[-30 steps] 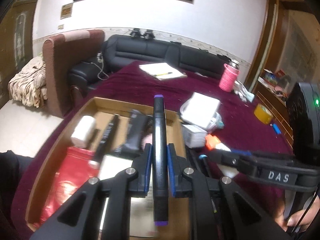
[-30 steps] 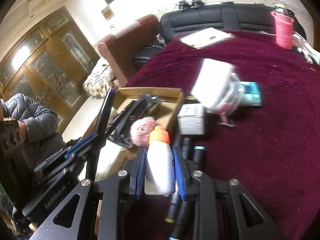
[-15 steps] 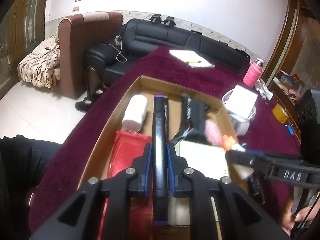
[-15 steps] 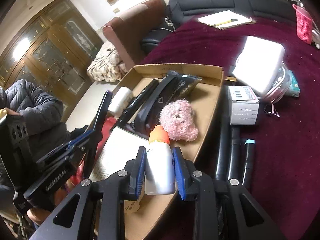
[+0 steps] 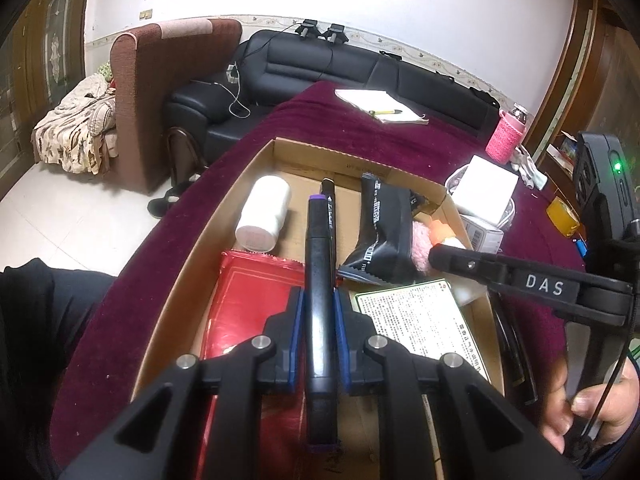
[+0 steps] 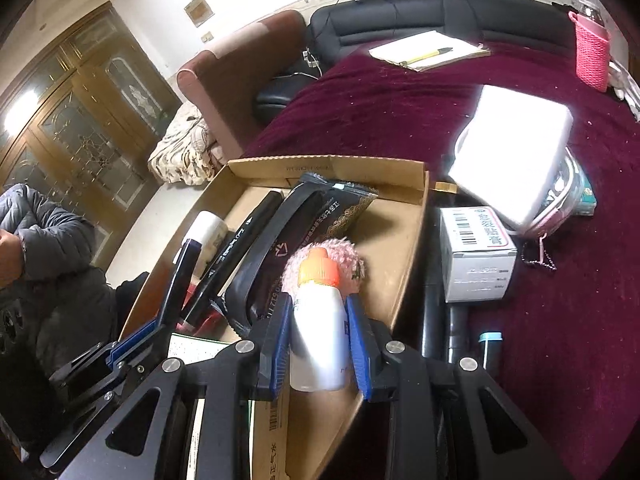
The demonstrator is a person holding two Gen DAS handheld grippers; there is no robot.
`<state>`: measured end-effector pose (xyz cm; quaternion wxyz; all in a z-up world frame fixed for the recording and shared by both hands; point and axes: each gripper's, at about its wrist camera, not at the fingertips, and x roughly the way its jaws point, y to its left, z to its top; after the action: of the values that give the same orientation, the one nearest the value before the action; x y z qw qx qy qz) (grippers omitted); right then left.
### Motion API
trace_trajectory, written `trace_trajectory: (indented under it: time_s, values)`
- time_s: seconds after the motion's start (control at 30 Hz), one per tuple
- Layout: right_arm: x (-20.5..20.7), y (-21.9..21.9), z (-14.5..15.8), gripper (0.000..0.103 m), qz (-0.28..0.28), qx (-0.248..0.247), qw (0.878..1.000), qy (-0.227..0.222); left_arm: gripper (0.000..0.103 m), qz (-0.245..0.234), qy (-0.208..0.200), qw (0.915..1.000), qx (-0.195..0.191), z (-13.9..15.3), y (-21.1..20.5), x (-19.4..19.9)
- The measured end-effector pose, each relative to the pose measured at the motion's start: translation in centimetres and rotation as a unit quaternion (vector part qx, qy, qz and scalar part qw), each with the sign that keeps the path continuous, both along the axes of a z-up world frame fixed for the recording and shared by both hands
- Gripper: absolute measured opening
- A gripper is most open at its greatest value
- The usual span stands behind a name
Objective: Organize objects
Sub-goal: 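Carry the bottle and marker with both grippers over the box, then open both grippers to drop the marker and bottle into the box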
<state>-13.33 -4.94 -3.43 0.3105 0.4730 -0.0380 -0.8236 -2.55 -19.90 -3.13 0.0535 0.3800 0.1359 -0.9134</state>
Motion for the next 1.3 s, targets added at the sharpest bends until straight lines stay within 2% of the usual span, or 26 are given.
trace_trajectory:
  time_s: [0.37, 0.53, 0.73, 0.83, 0.97, 1.3]
  values:
    - [-0.1, 0.3, 0.1, 0.031, 0.008, -0.009, 1.0, -0.004, 0.014, 0.002, -0.002, 1.0, -0.002, 0.1, 0.0, 0.1]
    - [0.0, 0.7, 0.4, 0.038, 0.013, -0.017, 1.0, -0.006, 0.014, 0.013, -0.004, 0.9999, -0.003, 0.2, -0.1, 0.3]
    - [0.0, 1.9, 1.2, 0.038, 0.009, -0.036, 0.999, -0.004, 0.015, 0.014, -0.005, 0.9999, -0.003, 0.5, 0.0, 0.5]
    - [0.0, 2.7, 1.7, 0.038, 0.005, -0.043, 0.999, -0.002, 0.017, 0.015, -0.006, 0.9999, -0.003, 0.6, 0.2, 0.6]
    - [0.0, 3.8, 2.0, 0.038, 0.001, -0.054, 0.999, -0.006, 0.03, 0.02, -0.005, 0.9998, -0.006, 0.9, 0.4, 0.7]
    - [-1.3, 9.7, 2.5, 0.038, -0.039, -0.072, 0.997, -0.003, 0.032, 0.019, 0.004, 0.9997, -0.015, 2.4, 1.5, 1.1]
